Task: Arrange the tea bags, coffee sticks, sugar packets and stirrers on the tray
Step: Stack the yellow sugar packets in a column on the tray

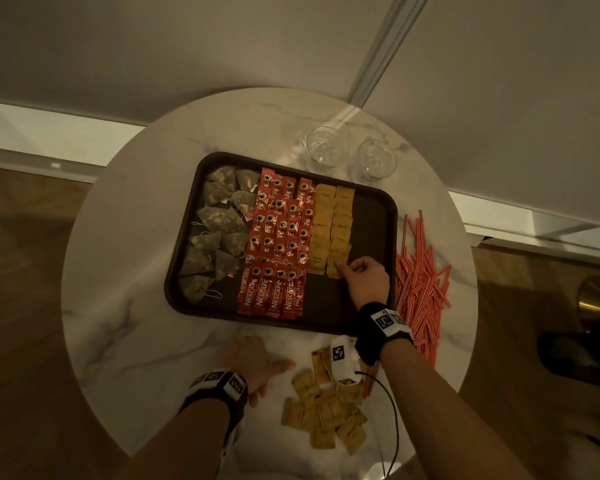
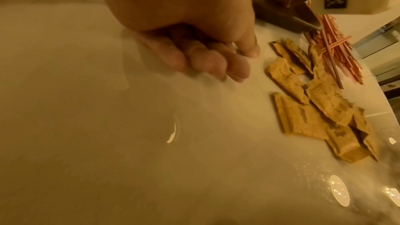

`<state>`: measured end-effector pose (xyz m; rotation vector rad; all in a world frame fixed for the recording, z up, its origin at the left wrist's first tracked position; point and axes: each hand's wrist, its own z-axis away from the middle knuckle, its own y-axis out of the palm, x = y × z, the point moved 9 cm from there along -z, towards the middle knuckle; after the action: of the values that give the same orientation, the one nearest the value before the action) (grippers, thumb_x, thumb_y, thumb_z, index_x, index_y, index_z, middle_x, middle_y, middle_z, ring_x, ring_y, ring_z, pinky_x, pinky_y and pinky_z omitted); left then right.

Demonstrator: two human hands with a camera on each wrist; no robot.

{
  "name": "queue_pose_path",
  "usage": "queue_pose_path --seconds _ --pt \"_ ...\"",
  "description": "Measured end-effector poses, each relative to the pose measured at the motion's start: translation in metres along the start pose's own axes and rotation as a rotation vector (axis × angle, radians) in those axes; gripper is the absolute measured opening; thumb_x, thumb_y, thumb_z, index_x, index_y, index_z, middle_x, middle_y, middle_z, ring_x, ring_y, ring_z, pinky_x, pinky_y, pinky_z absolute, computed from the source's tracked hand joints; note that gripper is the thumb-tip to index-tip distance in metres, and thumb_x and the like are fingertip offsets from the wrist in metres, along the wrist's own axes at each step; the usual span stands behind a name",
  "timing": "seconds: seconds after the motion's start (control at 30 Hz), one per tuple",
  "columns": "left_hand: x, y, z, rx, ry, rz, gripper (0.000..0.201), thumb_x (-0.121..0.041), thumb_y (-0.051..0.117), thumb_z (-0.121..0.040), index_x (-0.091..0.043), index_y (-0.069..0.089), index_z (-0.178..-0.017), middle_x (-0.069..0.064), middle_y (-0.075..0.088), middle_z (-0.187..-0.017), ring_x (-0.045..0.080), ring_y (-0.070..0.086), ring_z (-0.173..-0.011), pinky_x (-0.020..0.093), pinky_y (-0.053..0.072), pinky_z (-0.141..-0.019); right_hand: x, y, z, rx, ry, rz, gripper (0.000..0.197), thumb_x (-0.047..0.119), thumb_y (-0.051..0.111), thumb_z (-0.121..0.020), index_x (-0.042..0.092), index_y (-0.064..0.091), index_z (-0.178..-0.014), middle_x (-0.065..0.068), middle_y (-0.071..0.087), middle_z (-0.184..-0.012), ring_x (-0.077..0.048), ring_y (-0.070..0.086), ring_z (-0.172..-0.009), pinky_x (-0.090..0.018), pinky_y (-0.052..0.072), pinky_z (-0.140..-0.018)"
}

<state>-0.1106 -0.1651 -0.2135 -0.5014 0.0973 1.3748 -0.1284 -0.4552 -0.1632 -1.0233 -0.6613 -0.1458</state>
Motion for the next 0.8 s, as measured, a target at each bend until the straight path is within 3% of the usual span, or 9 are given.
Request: queue_pose_path --seconds 0.2,0.3,0.4,0.5,0.63,0.73,0.8 --pt "-0.004 -0.004 0.005 -0.003 0.006 0.007 0.066 -0.072 0.053 -0.085 -0.013 0.068 -0.06 -0.001 0.069 -0.053 0.008 0.06 -0.039 0.024 0.053 -0.056 -0.002 -0.01 0.009 0.055 0.049 -0.145 0.029 0.04 0.071 -0.087 0.011 0.065 -0.086 -0.004 0.067 -0.081 -0.017 0.061 -0.073 -0.033 0.049 -0.069" --pt "-0.007 -0.009 0.01 0.003 0.014 -0.018 0.067 -0.074 0.052 -0.084 -0.014 0.069 -0.061 -0.001 0.069 -0.054 0.009 0.061 -0.04 0.026 0.053 -0.06 0.008 -0.024 0.043 0.086 -0.064 -0.093 0.02 0.029 0.068 -0.091 0.012 0.067 -0.101 -0.001 0.067 -0.09 -0.011 0.062 -0.081 -0.017 0.048 -0.07" --pt "-0.01 -0.012 0.015 -0.02 0.029 -0.07 0.069 -0.076 0.05 -0.084 -0.014 0.071 -0.062 -0.002 0.069 -0.054 0.008 0.062 -0.042 0.028 0.056 -0.069 0.012 -0.029 0.1 0.112 -0.174 -0.112 0.009 0.015 0.066 -0.092 0.013 0.067 -0.1 0.001 0.065 -0.089 -0.004 0.058 -0.08 -0.007 0.045 -0.068" --pt "-0.01 -0.013 0.018 -0.06 0.048 -0.096 0.069 -0.074 0.049 -0.086 -0.013 0.073 -0.064 -0.002 0.07 -0.056 0.007 0.062 -0.042 0.026 0.055 -0.067 -0.004 -0.019 0.148 0.177 -0.224 -0.064 0.007 0.013 0.067 -0.09 0.017 0.067 -0.096 0.005 0.065 -0.09 -0.003 0.059 -0.084 -0.01 0.044 -0.071" --pt "-0.011 -0.013 0.019 -0.094 0.077 -0.078 0.07 -0.073 0.05 -0.086 -0.01 0.075 -0.068 -0.001 0.07 -0.055 0.008 0.063 -0.043 0.029 0.058 -0.071 -0.035 0.0 0.185 0.256 -0.196 0.023 0.009 0.014 0.069 -0.089 0.019 0.067 -0.096 0.006 0.062 -0.086 -0.011 0.059 -0.08 -0.026 0.047 -0.074" --pt "-0.012 -0.01 0.021 -0.113 0.093 -0.023 0.069 -0.071 0.052 -0.086 -0.009 0.074 -0.066 0.0 0.07 -0.055 0.01 0.064 -0.044 0.028 0.059 -0.067 -0.05 0.01 0.2 0.308 -0.148 0.163 0.017 0.027 0.066 -0.092 0.022 0.066 -0.107 0.004 0.066 -0.088 -0.011 0.06 -0.078 -0.028 0.049 -0.072" --pt "-0.01 -0.008 0.021 -0.121 0.083 0.016 0.069 -0.071 0.053 -0.086 -0.009 0.074 -0.066 0.001 0.07 -0.055 0.014 0.067 -0.048 0.029 0.059 -0.066 -0.052 0.019 0.204 0.354 -0.119 0.221 0.03 0.036 0.065 -0.091 0.024 0.062 -0.119 0.003 0.067 -0.098 -0.013 0.062 -0.088 -0.028 0.052 -0.08"
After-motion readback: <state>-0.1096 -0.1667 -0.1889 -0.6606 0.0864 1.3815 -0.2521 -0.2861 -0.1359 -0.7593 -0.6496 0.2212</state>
